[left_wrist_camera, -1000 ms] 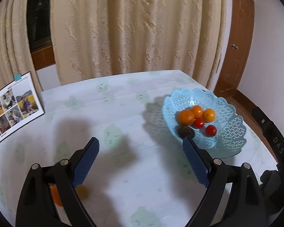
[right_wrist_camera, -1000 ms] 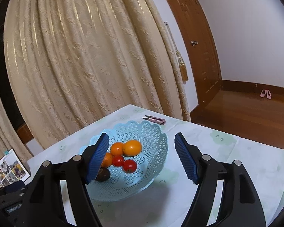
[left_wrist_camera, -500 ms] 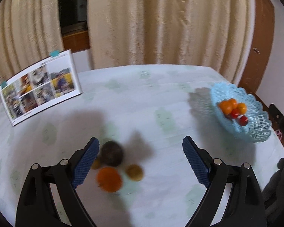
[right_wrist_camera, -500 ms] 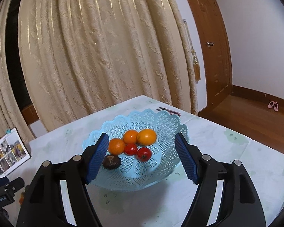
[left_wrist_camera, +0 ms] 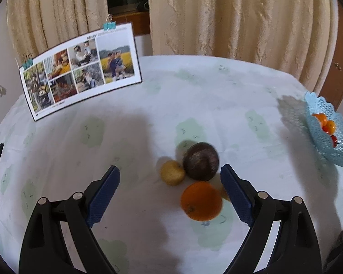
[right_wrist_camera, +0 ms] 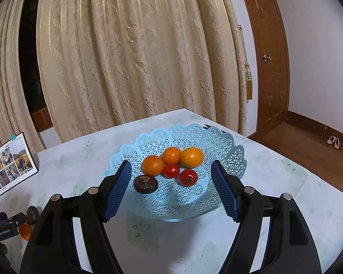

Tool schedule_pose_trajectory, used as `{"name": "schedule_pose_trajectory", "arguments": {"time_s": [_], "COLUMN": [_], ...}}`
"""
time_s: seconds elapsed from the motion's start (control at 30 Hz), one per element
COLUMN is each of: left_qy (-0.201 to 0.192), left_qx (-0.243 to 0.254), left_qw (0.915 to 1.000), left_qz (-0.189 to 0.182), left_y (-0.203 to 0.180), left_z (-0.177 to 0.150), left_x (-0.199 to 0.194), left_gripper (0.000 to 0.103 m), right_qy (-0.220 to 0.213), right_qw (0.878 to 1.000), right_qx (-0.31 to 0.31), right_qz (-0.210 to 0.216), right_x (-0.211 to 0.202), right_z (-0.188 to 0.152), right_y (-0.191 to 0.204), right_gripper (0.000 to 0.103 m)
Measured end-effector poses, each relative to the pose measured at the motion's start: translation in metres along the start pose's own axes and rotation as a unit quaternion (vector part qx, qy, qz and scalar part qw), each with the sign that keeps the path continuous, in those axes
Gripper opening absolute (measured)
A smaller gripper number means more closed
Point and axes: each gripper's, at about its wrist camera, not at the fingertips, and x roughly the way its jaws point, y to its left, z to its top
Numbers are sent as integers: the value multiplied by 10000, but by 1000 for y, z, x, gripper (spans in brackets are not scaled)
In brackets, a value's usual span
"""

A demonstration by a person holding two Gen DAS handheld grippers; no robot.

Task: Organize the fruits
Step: 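Move both open tools back from the basket to the remaining fruits, then grasp the large orange with the left tool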

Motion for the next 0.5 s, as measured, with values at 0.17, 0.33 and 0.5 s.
{"name": "schedule_pose_trajectory", "arguments": {"time_s": [0.17,0.33,0.5], "left_qy": [19,-21,-76], "left_qx": [-65,-110,-195], "left_qw": [10000,9999,9996], "left_qz": [39,43,181], "left_y": [7,17,37], "left_z": [-3,-6,-14], "left_x": [4,0,-12], "left_gripper": [90,91,91], "right_qy": [41,48,62], "right_qw": [10000,9999,9999], "right_qx": [-45,-47,-31], "right_qz": [51,97,130], "right_x": [2,2,2], "right_z": [0,0,1], "right_y": [3,3,2], "right_gripper": [73,73,73]}}
